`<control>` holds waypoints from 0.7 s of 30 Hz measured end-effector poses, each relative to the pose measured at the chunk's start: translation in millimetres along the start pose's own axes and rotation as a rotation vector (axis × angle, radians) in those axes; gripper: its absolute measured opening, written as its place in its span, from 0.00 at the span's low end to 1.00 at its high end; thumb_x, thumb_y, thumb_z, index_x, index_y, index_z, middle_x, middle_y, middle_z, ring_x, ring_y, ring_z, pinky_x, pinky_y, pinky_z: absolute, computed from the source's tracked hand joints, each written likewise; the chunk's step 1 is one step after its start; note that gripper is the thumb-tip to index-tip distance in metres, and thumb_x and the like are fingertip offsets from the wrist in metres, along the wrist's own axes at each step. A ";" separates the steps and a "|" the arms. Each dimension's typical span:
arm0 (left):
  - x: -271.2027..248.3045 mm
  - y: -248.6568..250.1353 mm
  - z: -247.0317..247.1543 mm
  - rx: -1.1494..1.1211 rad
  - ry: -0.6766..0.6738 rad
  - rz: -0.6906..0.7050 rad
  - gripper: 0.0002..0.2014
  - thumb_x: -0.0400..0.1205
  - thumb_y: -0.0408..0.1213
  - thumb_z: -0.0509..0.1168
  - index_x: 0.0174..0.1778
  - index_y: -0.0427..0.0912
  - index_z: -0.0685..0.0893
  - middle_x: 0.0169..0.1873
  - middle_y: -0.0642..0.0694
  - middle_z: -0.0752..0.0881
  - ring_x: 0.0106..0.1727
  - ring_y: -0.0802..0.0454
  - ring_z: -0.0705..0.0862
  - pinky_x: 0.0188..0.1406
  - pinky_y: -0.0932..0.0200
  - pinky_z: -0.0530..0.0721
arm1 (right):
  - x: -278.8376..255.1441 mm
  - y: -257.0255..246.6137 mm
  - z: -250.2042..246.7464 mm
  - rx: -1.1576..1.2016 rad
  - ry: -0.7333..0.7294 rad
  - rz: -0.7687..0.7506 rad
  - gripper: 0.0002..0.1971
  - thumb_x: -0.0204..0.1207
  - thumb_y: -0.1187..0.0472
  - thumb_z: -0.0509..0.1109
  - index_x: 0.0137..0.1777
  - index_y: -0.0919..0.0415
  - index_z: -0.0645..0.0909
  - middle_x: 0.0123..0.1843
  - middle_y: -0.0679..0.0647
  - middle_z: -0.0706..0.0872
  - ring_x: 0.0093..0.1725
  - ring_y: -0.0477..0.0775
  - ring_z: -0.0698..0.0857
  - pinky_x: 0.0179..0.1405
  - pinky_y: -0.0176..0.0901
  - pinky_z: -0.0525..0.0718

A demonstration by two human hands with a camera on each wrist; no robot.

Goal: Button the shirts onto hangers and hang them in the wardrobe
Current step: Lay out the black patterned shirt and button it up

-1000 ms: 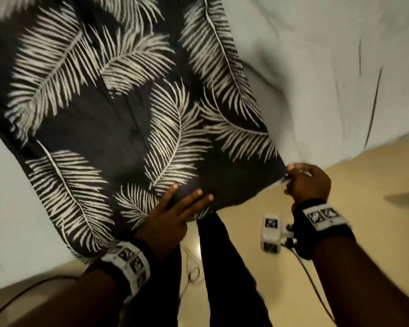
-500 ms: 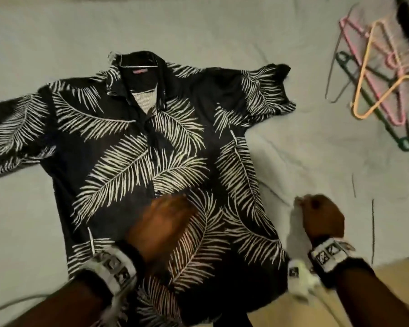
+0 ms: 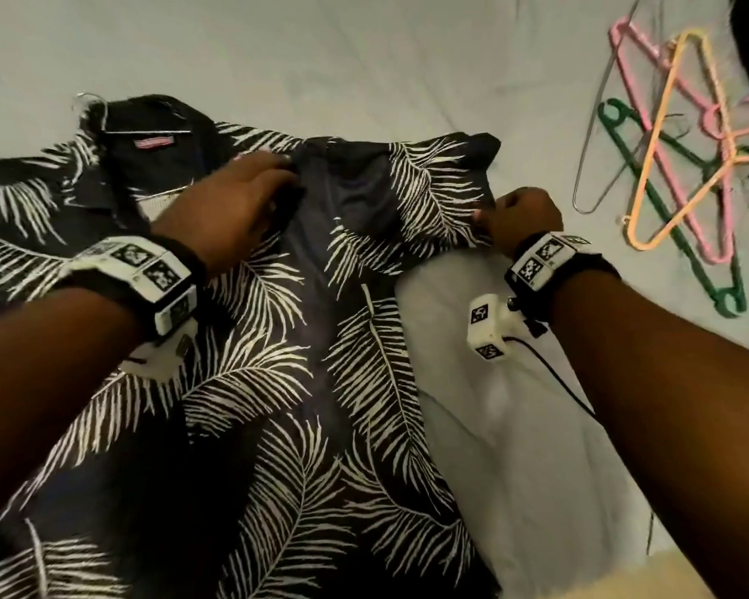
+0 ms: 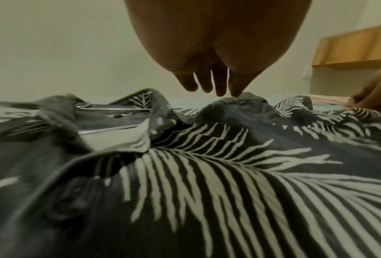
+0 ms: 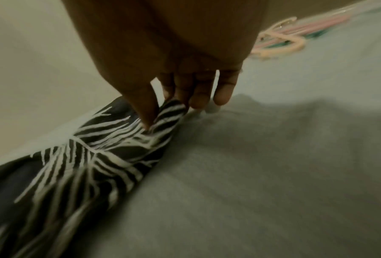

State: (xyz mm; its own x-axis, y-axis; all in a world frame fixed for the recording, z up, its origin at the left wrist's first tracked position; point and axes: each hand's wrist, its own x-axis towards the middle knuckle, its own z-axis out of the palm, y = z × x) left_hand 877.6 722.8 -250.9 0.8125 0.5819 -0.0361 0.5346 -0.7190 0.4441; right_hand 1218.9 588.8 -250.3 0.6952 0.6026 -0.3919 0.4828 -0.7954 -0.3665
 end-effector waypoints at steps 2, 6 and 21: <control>17.4 0.5 12.7 0.007 -0.084 0.040 0.27 0.83 0.27 0.65 0.80 0.38 0.75 0.81 0.36 0.72 0.82 0.35 0.70 0.80 0.38 0.72 | 6.7 4.9 -1.4 -0.024 0.029 -0.056 0.13 0.75 0.53 0.76 0.44 0.65 0.90 0.45 0.64 0.90 0.50 0.64 0.87 0.45 0.43 0.76; 40.3 7.4 30.9 0.151 -0.167 0.009 0.30 0.87 0.41 0.63 0.87 0.50 0.64 0.86 0.36 0.63 0.83 0.33 0.68 0.73 0.30 0.76 | 14.4 13.0 -3.9 0.005 0.093 -0.071 0.16 0.80 0.51 0.73 0.54 0.64 0.91 0.53 0.63 0.92 0.57 0.62 0.88 0.48 0.39 0.74; 74.7 34.3 34.9 0.337 -0.333 -0.274 0.37 0.80 0.74 0.43 0.86 0.70 0.47 0.90 0.47 0.47 0.87 0.42 0.56 0.69 0.17 0.68 | 2.0 49.7 -11.5 0.304 -0.053 -0.285 0.13 0.71 0.60 0.81 0.54 0.62 0.89 0.47 0.61 0.92 0.41 0.50 0.87 0.48 0.47 0.86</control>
State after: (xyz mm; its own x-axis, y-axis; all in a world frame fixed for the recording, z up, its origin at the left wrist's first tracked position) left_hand 964.7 728.4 -269.6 0.6337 0.6525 -0.4156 0.7372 -0.6721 0.0688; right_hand 1250.4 549.7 -259.6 0.5244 0.8047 -0.2782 0.4677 -0.5453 -0.6957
